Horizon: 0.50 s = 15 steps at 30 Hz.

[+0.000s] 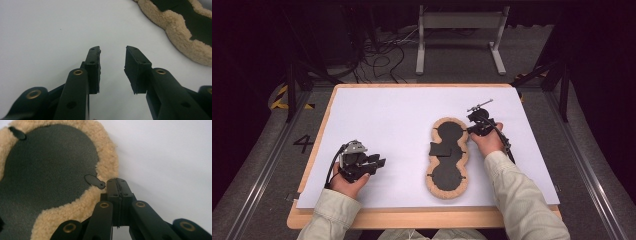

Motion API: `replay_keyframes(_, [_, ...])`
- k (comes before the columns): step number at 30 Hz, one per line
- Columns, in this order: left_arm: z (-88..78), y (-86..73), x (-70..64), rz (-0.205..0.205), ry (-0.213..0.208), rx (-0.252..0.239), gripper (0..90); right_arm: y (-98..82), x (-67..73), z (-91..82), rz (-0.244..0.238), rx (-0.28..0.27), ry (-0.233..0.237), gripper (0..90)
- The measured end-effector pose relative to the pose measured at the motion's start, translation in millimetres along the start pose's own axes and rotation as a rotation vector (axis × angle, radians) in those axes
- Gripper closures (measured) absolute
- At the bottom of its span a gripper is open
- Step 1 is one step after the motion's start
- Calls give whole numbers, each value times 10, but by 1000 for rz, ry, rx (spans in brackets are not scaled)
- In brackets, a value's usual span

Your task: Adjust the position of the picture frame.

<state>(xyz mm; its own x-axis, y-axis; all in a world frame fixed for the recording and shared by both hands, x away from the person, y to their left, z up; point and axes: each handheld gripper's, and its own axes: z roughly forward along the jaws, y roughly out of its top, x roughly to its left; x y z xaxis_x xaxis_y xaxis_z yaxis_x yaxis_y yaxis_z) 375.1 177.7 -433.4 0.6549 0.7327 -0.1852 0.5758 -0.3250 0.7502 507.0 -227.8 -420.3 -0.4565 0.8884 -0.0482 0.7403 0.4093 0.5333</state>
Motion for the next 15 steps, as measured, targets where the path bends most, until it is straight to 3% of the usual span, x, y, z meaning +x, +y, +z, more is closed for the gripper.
replay_keyframes(4, [31,20,-7,11,-10,5,672,72,107,62,-1,-19,43,900])
replay_keyframes(5, [49,26,-8,13,-10,12,674,141,203,105,-22,-19,66,900])
replay_keyframes(9, [50,31,-5,13,-18,12,680,274,394,173,-61,-8,86,900])
replay_keyframes(13, [37,27,-9,17,-22,14,686,356,538,221,-86,-13,100,900])
replay_keyframes(15, [22,23,-3,17,-22,11,688,388,635,217,-121,-25,59,900])
